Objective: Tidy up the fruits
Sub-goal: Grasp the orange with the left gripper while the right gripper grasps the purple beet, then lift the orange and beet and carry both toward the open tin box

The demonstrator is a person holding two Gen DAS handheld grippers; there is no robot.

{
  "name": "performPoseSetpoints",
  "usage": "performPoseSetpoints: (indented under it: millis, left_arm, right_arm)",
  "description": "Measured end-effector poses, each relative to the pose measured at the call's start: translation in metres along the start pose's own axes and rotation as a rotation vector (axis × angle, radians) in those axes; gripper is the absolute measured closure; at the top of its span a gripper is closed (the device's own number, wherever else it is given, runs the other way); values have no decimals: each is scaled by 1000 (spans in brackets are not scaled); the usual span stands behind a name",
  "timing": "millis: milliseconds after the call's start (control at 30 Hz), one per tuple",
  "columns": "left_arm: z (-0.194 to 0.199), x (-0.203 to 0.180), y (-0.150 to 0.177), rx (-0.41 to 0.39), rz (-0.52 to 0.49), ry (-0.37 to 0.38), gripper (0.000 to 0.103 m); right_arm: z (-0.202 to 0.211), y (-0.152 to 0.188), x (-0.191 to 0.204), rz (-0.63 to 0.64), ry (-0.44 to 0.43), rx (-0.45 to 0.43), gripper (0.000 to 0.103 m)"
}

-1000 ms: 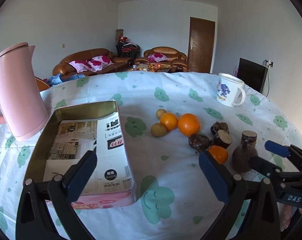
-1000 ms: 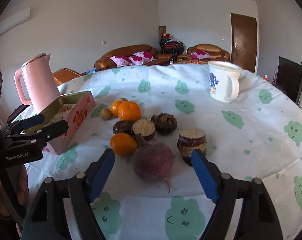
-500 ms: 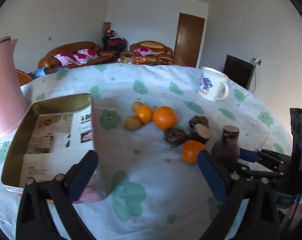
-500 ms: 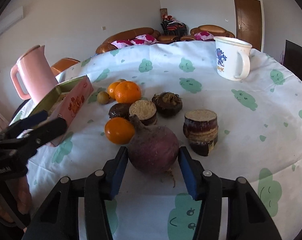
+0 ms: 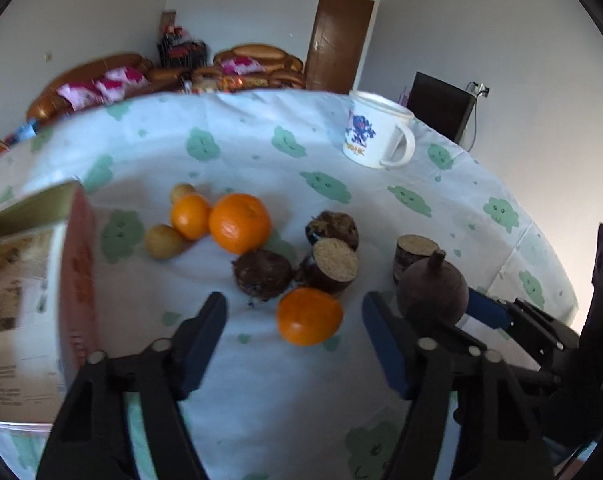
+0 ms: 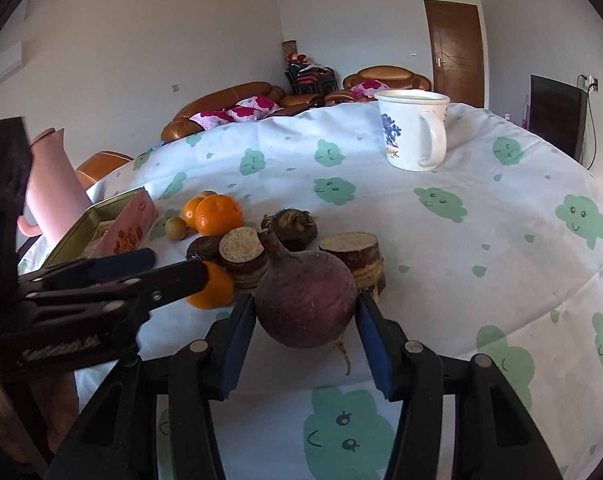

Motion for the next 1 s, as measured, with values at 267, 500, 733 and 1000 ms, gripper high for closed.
performPoseSetpoints:
  millis: [267,500,733,1000]
  left_arm:
    - [-12,-4,9,30,-38,-1,47]
    - [-26,-20,15,78,-103,14,52]
    - [-27,-18,16,89,-78,34,63]
    - [-5,-12,12,-8,-59,18,64]
  right_arm:
    - [5,-2,-4,-7,4,-31,50]
    - [11,-2,-9,-37,-16,-67,50]
    - [13,-2,-4,-10,-19,-79,50]
    - [17,-1,1,29,-15,-95,50]
Point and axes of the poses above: each gripper's, at about its wrist camera, not at the fingertips, and z roughly against the way its jaws point, x to its left, y to its underside, the point moved 2 cm from there along -z, roughly the way its jaws point, and after that the axes turned 15 degrees about -x, right-handed, at the moved point
